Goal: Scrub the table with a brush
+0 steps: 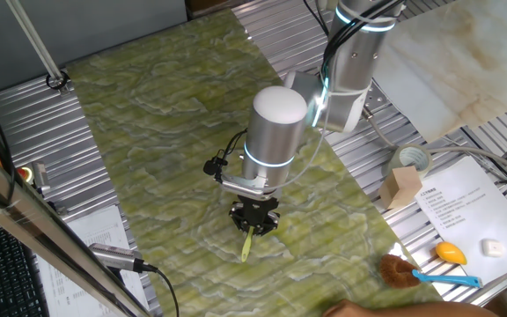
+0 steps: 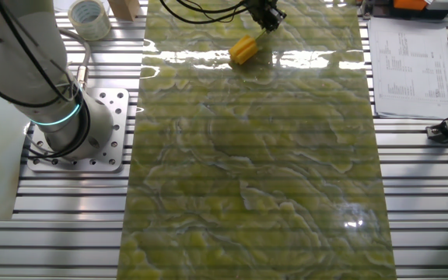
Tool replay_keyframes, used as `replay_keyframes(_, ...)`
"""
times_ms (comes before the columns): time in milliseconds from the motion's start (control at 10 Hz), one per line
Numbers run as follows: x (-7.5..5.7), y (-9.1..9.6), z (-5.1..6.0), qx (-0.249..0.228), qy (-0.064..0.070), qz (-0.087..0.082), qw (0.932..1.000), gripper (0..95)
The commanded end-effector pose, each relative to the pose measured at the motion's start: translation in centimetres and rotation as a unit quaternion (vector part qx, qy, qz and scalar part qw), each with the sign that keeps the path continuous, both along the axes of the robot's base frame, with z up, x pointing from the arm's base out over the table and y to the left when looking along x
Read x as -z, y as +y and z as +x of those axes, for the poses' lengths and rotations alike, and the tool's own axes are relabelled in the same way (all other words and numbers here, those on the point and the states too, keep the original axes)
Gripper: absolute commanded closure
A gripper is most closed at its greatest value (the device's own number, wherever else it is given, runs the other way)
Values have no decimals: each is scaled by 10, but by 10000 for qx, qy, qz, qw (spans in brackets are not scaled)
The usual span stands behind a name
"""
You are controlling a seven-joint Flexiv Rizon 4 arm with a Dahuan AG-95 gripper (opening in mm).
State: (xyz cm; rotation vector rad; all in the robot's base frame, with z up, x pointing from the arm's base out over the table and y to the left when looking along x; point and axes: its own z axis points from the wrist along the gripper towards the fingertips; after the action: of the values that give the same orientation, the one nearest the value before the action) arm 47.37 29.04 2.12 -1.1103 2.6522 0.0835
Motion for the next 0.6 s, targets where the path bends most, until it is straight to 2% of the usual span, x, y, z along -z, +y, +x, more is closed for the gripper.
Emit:
replay_keyframes(100, -1, 0, -1, 55, 13, 24, 10000, 950)
replay_keyframes(600, -1, 1, -1, 421, 48, 102, 9990, 950)
